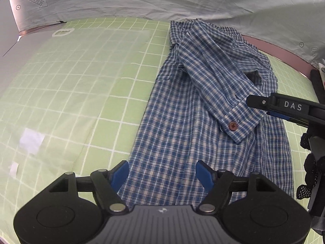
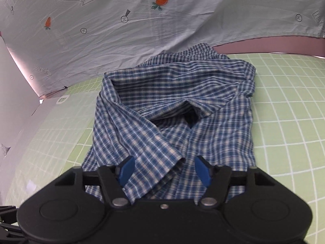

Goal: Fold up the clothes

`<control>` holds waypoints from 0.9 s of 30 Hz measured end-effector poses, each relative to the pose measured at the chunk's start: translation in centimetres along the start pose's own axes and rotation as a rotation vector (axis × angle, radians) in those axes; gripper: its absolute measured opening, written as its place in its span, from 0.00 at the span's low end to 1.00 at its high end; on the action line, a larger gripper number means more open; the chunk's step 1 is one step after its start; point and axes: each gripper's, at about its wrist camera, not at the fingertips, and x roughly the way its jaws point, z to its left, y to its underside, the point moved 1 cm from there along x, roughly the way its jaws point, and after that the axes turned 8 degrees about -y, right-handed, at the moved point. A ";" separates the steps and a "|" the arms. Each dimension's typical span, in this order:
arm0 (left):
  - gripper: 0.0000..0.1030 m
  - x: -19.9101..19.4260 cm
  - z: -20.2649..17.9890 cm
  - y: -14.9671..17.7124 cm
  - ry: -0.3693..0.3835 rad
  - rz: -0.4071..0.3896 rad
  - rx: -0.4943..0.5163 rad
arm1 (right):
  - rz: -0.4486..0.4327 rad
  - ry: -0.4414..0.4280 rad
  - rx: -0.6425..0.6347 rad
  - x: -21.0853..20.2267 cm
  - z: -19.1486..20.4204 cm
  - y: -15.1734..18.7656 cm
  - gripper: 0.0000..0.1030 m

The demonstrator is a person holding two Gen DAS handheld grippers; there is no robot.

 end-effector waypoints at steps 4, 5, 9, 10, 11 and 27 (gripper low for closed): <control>0.71 -0.1 -0.3 -0.1 0.004 -0.002 0.006 | 0.007 -0.020 -0.057 -0.2 1.0 0.5 0.11; 0.71 -0.1 -0.5 -0.1 0.004 -0.002 0.012 | 0.005 -0.023 -0.069 -0.6 1.3 0.7 0.05; 0.71 0.0 -0.8 -0.3 0.017 -0.005 0.036 | -0.027 -0.030 -0.029 -3.0 1.3 1.9 0.01; 0.71 -0.1 -0.9 -0.4 0.023 -0.008 0.042 | -0.037 -0.030 -0.007 -3.6 1.2 2.3 0.01; 0.71 -0.1 -1.0 -0.4 0.029 -0.011 0.048 | -0.045 -0.025 0.009 -4.1 1.2 2.8 0.01; 0.71 -1.2 0.0 4.3 0.054 -0.005 0.142 | -0.144 0.093 0.345 -13.5 1.5 12.7 0.01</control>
